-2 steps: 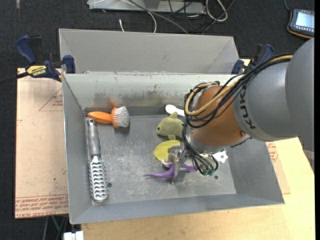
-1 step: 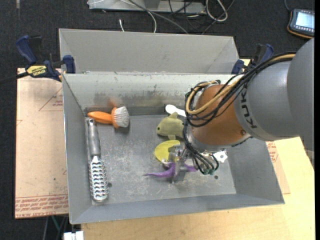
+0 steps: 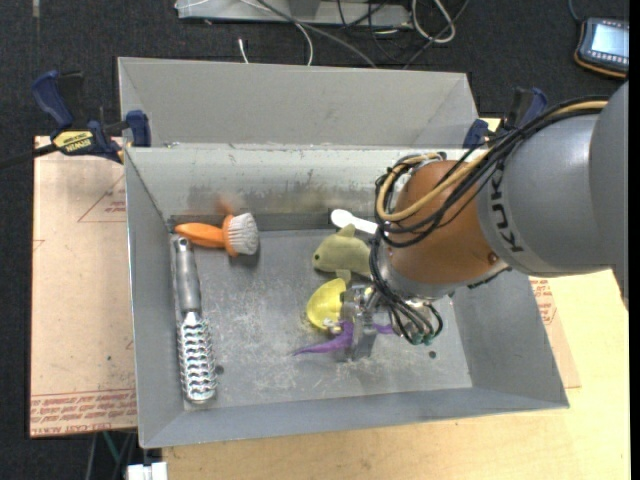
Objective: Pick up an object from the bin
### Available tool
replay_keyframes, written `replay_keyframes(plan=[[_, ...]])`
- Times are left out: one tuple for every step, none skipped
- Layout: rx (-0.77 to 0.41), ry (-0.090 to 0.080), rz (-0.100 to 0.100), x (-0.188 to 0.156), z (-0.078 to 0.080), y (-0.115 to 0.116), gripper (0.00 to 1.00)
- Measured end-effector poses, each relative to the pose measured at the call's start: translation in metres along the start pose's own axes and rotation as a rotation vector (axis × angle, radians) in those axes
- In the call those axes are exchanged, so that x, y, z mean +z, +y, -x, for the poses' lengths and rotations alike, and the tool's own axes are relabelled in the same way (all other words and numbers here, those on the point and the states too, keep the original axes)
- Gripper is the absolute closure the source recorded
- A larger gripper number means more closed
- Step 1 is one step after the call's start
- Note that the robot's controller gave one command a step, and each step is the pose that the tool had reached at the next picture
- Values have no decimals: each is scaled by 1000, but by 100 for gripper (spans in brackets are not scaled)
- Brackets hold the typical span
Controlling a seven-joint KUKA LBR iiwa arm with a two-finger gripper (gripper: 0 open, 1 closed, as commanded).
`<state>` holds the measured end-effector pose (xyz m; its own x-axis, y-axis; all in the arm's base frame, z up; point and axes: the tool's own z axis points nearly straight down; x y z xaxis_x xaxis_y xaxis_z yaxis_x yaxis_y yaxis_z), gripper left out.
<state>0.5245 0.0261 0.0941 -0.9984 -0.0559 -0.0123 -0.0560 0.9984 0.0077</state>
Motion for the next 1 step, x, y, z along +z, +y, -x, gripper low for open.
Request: replay_keyframes(plan=[[0,6,0,-49,-1,1,100]])
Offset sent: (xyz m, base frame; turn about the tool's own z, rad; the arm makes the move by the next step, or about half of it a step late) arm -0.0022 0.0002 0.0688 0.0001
